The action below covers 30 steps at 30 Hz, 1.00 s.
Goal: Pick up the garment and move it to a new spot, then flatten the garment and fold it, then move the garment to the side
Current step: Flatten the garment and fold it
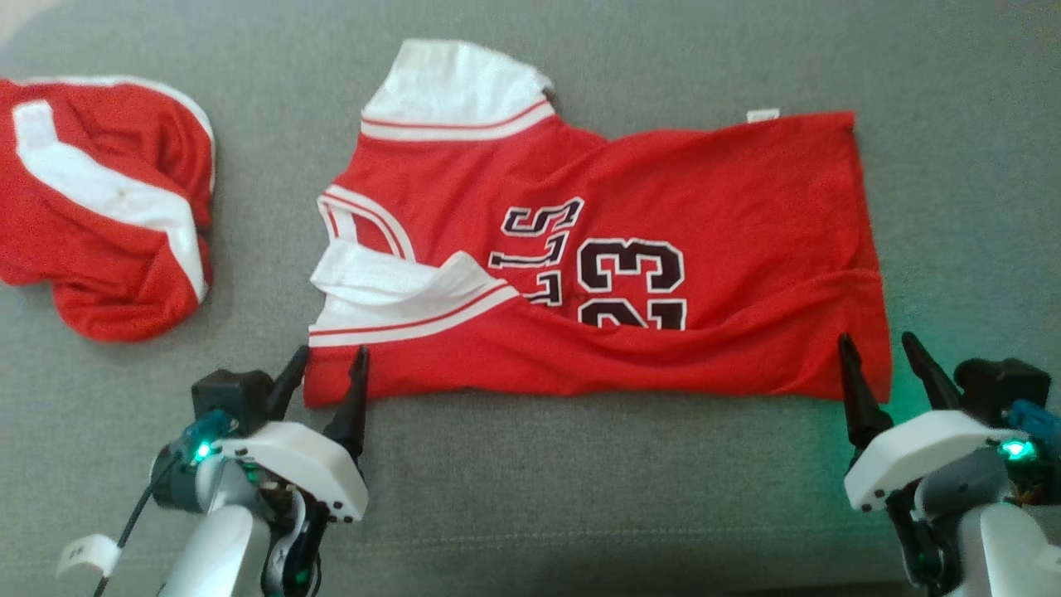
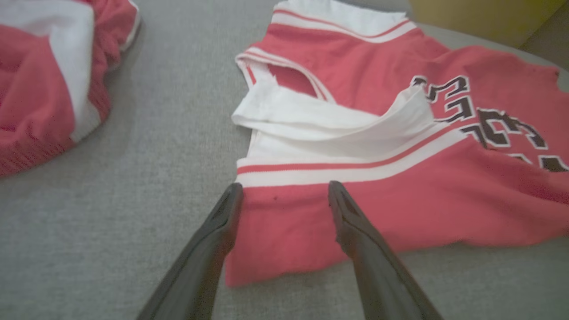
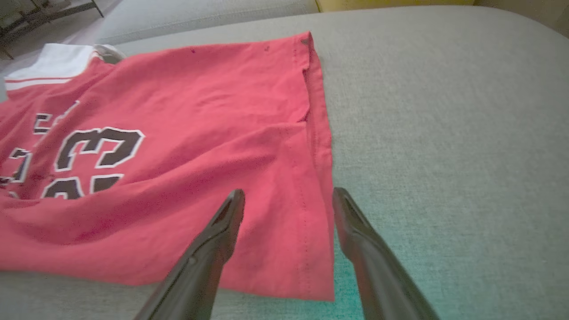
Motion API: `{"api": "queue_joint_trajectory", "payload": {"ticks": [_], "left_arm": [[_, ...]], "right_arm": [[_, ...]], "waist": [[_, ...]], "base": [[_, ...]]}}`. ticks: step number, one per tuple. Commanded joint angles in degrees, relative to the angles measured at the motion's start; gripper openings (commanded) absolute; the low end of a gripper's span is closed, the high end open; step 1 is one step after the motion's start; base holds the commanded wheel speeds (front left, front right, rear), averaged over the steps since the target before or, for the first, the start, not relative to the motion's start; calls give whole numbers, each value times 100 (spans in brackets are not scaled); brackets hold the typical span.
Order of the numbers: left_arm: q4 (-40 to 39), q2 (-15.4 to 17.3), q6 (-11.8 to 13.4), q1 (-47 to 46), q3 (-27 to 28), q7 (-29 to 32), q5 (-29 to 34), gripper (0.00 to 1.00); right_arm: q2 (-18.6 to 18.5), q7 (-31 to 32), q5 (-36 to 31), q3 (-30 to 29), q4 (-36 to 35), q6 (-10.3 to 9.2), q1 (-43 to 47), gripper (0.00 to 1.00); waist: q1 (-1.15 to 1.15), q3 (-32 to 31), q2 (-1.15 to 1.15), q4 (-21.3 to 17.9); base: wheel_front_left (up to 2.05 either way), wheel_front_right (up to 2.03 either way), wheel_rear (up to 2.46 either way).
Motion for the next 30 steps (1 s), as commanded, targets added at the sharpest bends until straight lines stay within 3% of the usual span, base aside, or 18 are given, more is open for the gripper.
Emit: {"api": "queue_joint_trajectory", "payload": {"ticks": [1,11,12,13,14,20,30], "left_arm": [[-76,52,-38,-249,190,14,-55,100],[532,-87,-252,-339,163,668,-564,100],[530,-94,-289,-324,149,743,-615,47],[511,-86,-312,-316,134,786,-634,2],[496,-69,-327,-309,117,829,-641,0],[197,23,-251,-197,137,714,-596,0],[-783,187,118,740,346,809,-739,0]], "right_arm": [[-33,53,-26,74,-136,-4,-191,100],[-32,1006,387,12,117,-4,-183,100],[-32,1071,416,19,138,-4,-179,85],[-32,1106,484,31,150,-4,-182,28],[-32,1122,538,47,154,-4,-189,0],[-32,972,623,83,135,-4,-221,0],[-32,970,554,-123,43,-4,199,0]], "waist": [[0,216,0,17],[0,561,0,-16],[0,559,0,-24],[0,553,0,-29],[0,549,0,-40],[0,435,0,-79],[0,-13,0,-61]], "base": [[0,0,0],[0,0,0],[0,0,0],[0,0,0],[0,0,0],[0,0,0],[0,0,0]]}}
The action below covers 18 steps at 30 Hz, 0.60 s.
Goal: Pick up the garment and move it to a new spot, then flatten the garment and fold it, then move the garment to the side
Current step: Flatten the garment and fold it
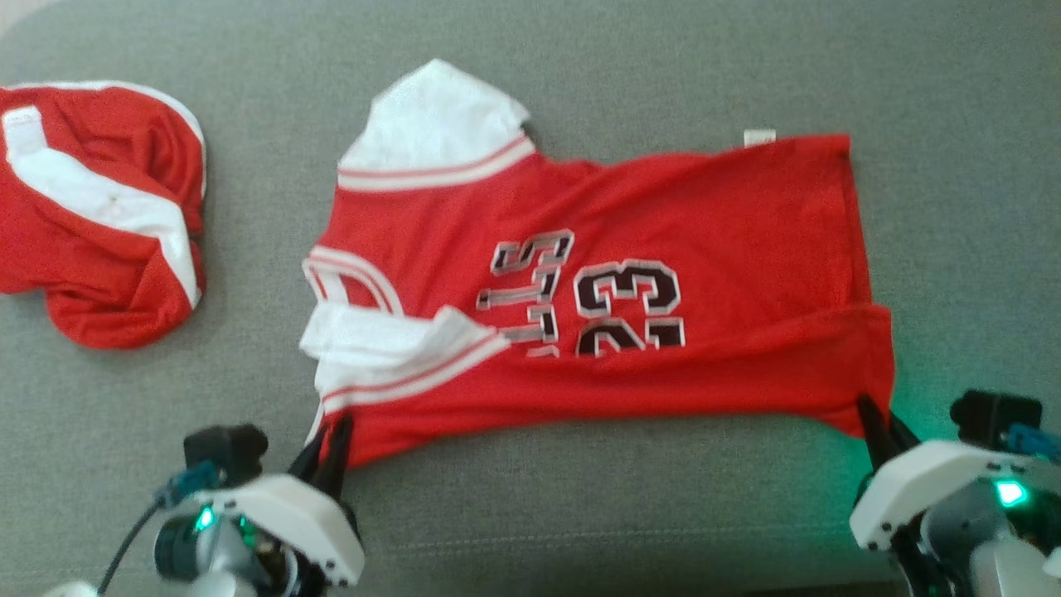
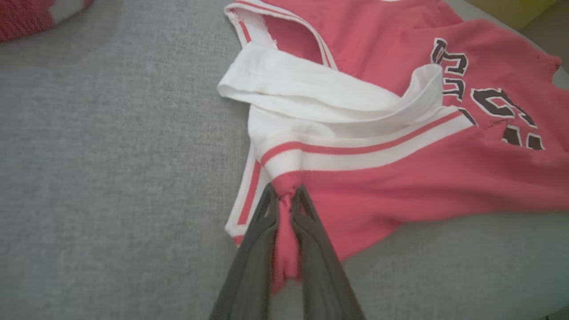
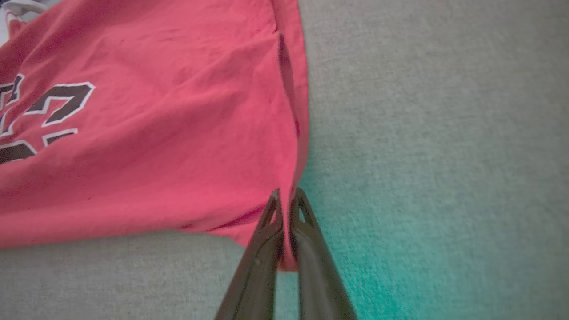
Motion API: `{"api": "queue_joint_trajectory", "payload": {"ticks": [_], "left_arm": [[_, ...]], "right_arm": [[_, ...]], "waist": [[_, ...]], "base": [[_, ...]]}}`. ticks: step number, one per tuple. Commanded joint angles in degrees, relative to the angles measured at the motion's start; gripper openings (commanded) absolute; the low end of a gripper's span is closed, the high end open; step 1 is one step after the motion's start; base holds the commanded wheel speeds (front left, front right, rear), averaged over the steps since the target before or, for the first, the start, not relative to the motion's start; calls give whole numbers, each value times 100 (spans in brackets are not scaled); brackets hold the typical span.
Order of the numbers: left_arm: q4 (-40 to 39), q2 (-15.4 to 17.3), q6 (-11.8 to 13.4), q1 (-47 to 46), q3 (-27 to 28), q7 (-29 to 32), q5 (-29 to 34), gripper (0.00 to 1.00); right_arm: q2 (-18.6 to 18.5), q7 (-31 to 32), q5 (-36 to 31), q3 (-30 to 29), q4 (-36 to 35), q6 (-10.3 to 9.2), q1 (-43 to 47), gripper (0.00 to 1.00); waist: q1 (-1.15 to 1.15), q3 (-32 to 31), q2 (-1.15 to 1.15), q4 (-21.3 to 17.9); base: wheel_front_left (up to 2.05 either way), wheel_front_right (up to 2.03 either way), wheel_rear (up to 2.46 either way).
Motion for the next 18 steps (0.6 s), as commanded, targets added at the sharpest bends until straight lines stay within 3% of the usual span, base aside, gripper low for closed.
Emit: {"api": "queue_joint_trajectory", "payload": {"ticks": [1,4,5,6,7,8,18], "left_arm": [[-377,157,111,102,249,62,-26,0],[-596,197,173,273,241,172,-44,0],[-622,202,190,286,230,192,-35,0],[-634,199,205,288,213,212,-24,61],[-634,199,205,288,213,212,-24,61],[-651,185,209,274,202,201,-24,100],[-1019,163,568,24,440,-1012,481,100]], "right_arm": [[-35,22,-38,24,-213,-4,60,0],[-35,52,-17,-17,-259,-4,133,0],[-35,39,6,-9,-279,-4,138,15],[-35,19,21,-1,-302,-4,141,93],[-35,19,21,-1,-302,-4,141,93],[-35,-21,35,19,-339,-4,134,100],[-66,-1209,-162,431,-1382,-4,-147,100]], "waist": [[0,-122,0,29],[0,-181,0,76],[0,-203,0,93],[0,-225,0,109],[0,-225,0,109],[0,-244,0,119],[0,-634,0,136]], "base": [[0,0,0],[0,0,0],[0,0,0],[0,0,0],[0,0,0],[0,0,0],[0,0,0]]}}
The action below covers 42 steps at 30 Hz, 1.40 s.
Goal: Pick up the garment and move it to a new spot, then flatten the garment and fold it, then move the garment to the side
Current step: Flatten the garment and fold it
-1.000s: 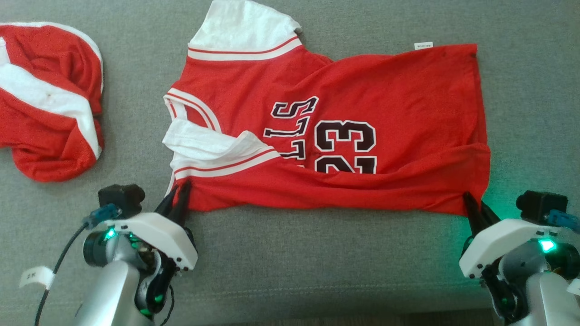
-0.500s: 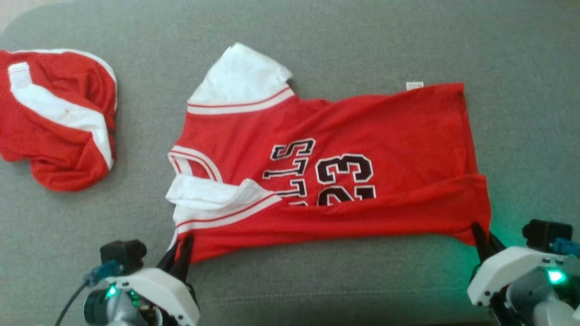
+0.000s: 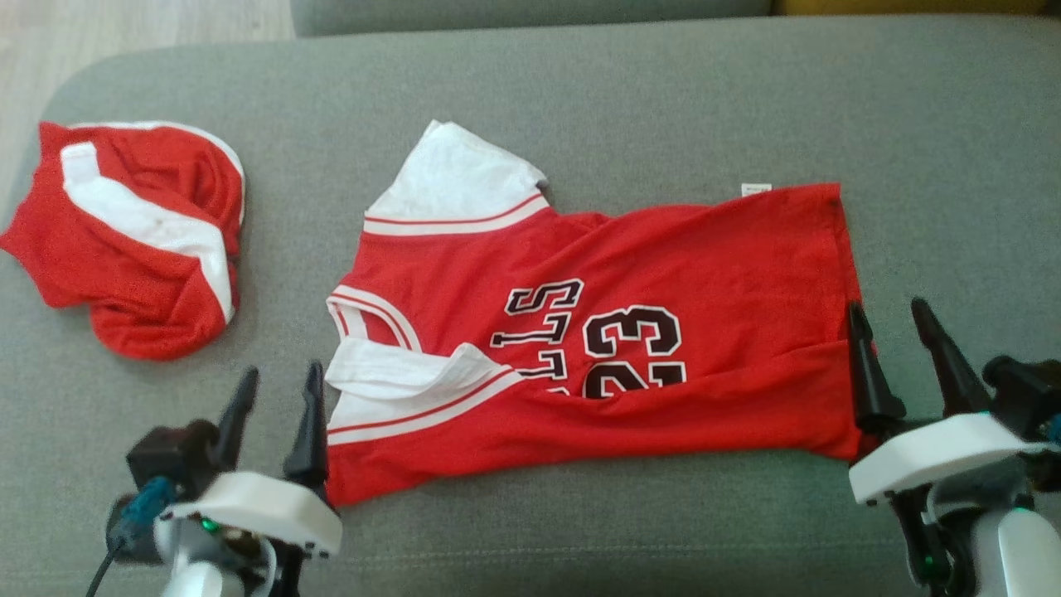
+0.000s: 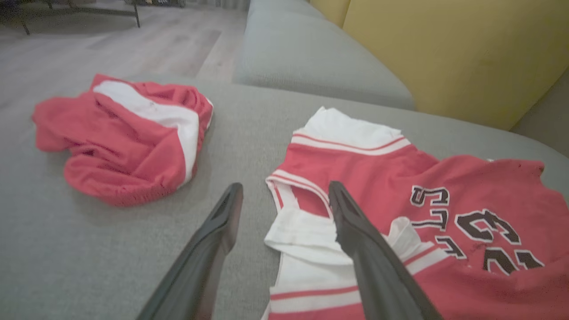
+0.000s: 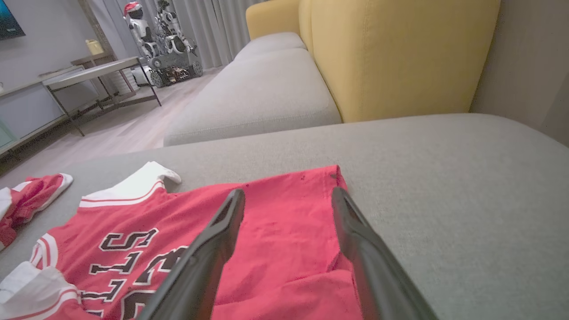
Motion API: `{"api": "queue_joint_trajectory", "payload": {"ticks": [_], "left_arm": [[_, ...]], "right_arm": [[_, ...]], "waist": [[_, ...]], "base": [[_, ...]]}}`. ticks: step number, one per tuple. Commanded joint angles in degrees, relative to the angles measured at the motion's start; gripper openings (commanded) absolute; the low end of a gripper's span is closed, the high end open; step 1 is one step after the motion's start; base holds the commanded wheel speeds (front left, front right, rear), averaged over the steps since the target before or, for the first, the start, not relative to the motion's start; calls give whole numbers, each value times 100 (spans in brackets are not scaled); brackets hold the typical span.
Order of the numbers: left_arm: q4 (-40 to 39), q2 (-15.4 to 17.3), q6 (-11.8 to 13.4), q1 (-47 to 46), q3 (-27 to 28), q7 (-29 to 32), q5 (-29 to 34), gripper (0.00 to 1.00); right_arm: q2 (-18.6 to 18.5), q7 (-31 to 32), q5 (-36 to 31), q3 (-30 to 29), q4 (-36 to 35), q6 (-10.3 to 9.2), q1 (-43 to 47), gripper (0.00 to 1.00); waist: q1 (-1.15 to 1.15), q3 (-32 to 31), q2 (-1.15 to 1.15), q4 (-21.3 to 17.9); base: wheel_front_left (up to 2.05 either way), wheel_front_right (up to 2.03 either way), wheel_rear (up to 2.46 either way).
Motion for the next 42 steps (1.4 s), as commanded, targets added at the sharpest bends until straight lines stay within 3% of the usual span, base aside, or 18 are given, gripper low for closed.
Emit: {"api": "queue_joint_trajectory", "payload": {"ticks": [1,10,24,34,42], "left_arm": [[-259,98,56,-328,256,-186,127,100],[-504,303,232,-529,176,-406,602,100],[-363,318,204,-630,50,-367,586,100],[336,35,-404,-2488,-333,-136,451,100],[2674,-237,-1031,-4750,-521,35,352,100]], "right_arm": [[-78,-106,-76,164,-275,-4,-222,100],[-76,-191,-275,344,-448,-4,-207,100],[-57,-163,-298,302,-411,-4,-230,100],[-60,-108,-386,162,-616,-4,-708,100],[-62,-236,-388,400,-544,-4,-1428,100]], "waist": [[0,-113,0,15],[0,-385,0,42],[0,-334,0,70],[0,559,0,160],[0,1516,0,-332]], "base": [[0,0,0],[0,0,0],[0,0,0],[0,0,0],[0,0,0]]}}
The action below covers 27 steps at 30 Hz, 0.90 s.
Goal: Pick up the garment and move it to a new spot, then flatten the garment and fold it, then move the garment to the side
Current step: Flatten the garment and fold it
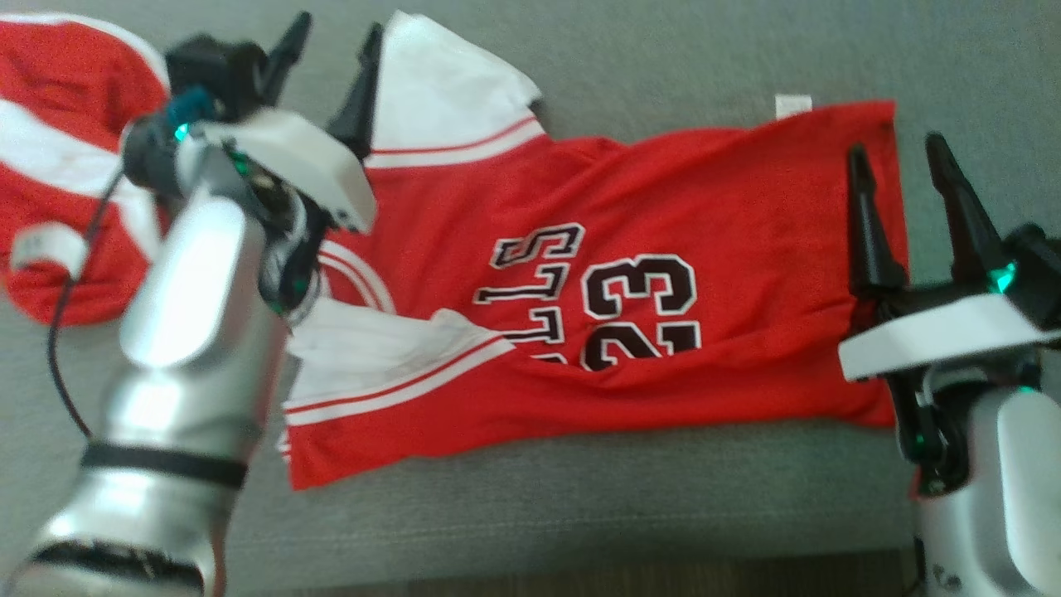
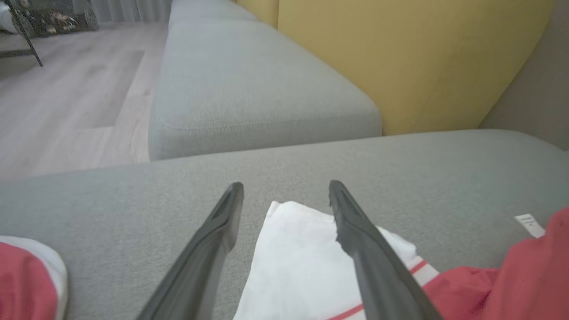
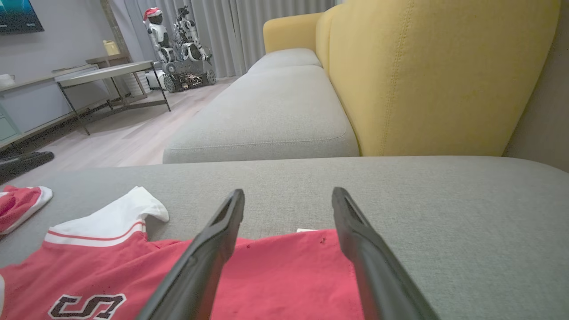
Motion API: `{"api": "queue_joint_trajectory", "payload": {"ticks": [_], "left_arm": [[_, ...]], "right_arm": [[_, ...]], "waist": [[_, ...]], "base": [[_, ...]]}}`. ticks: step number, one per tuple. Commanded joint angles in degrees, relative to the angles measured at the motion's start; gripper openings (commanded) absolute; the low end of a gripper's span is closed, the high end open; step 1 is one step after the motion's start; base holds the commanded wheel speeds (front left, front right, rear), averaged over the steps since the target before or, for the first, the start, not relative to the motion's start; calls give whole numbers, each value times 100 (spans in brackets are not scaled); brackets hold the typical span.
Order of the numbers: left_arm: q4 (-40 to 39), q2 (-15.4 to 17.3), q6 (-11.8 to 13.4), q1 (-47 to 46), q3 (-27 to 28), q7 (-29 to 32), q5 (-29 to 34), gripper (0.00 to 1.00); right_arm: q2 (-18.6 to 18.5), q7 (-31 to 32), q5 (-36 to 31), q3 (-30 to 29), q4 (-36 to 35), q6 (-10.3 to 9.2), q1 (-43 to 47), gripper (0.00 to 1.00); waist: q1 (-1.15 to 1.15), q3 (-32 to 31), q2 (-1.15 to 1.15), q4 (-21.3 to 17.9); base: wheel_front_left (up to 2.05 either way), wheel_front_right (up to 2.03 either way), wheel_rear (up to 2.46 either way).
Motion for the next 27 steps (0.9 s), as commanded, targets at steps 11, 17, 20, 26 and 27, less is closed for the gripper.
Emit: {"api": "queue_joint_trajectory", "payload": {"ticks": [11,17,20,26,27], "left_arm": [[2668,291,-344,-1608,187,14,-266,100],[3311,250,-395,-1869,140,-87,-353,0],[3438,192,-414,-1964,95,-292,-376,0],[3572,30,-437,-2204,-12,-580,-433,0],[3580,2,-439,-2245,-32,-613,-446,0]], "right_arm": [[-31,-322,105,303,172,-4,-474,100],[-29,-374,159,146,333,-4,-611,100],[-66,-336,173,-31,523,-4,-855,100],[-381,-122,341,-128,1302,-4,-1672,100],[-447,-75,388,-91,1492,-4,-1826,100]], "waist": [[-2,858,0,-876],[-2,889,0,-858],[-2,856,0,-781],[-2,859,0,-536],[-2,871,0,-494]], "base": [[0,0,0],[0,0,0],[0,0,0],[0,0,0],[0,0,0]]}}
